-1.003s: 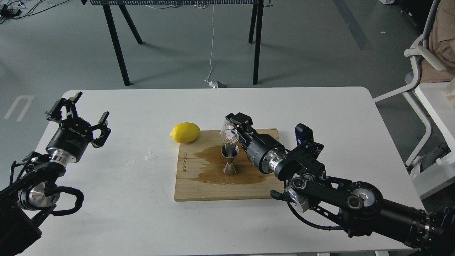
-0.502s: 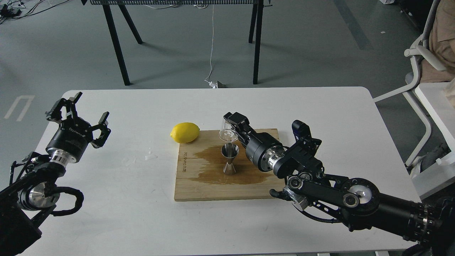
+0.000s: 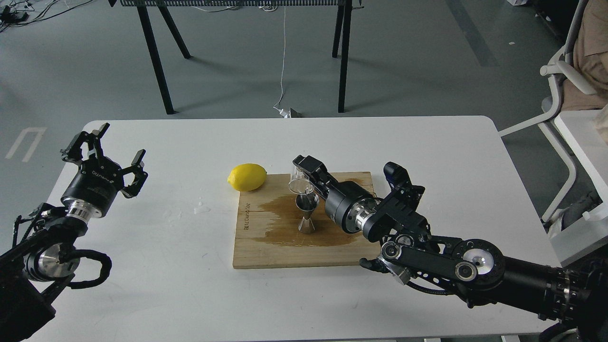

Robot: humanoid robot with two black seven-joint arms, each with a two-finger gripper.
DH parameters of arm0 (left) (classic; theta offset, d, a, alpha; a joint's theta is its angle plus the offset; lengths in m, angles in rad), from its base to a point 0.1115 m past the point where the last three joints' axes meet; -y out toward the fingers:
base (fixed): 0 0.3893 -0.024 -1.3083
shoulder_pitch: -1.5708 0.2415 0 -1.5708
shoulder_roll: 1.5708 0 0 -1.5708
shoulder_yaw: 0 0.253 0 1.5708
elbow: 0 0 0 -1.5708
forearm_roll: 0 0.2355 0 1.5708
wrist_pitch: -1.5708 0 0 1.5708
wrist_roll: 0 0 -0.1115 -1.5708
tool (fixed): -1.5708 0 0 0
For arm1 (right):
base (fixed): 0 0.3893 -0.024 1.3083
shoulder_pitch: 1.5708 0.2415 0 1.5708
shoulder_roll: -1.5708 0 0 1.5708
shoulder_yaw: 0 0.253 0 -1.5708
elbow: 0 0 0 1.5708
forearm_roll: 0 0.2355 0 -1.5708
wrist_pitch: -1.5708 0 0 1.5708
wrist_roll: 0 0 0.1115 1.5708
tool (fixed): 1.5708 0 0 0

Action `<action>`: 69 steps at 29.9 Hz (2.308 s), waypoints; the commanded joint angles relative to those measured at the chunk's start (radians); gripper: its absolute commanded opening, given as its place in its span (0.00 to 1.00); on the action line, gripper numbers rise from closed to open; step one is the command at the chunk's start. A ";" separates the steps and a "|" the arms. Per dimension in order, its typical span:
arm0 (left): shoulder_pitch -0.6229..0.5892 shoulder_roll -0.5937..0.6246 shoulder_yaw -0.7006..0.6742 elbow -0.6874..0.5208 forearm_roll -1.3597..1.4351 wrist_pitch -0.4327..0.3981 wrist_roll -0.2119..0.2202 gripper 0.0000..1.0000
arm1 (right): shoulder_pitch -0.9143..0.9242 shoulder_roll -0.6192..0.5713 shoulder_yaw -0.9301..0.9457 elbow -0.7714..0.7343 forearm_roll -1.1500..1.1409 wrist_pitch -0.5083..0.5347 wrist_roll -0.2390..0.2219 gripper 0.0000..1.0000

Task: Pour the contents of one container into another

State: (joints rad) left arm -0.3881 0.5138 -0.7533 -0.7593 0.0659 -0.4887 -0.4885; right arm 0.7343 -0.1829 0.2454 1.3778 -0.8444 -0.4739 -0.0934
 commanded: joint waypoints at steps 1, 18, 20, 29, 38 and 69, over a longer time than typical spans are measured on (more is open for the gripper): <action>0.000 0.000 0.000 0.000 0.000 0.000 0.000 0.90 | 0.000 0.000 0.000 -0.005 -0.004 0.000 0.001 0.45; 0.005 0.000 0.000 0.000 0.000 0.000 0.000 0.90 | 0.005 -0.003 -0.035 -0.006 -0.047 0.000 0.011 0.45; 0.006 -0.001 0.000 0.000 0.000 0.000 0.000 0.90 | 0.005 -0.003 -0.035 -0.006 -0.048 0.000 0.011 0.45; 0.006 -0.001 0.000 0.000 0.000 0.000 0.000 0.90 | 0.040 -0.009 -0.072 -0.008 -0.067 0.000 0.012 0.45; 0.006 0.000 0.000 0.000 0.000 0.000 0.000 0.90 | 0.054 -0.020 -0.092 -0.006 -0.068 0.000 0.012 0.45; 0.006 0.000 0.000 0.000 0.000 0.000 0.000 0.90 | 0.022 -0.027 -0.026 -0.002 -0.047 -0.014 0.004 0.44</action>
State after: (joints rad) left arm -0.3819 0.5137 -0.7531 -0.7593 0.0660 -0.4887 -0.4888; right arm 0.7785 -0.2092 0.1812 1.3720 -0.8977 -0.4844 -0.0848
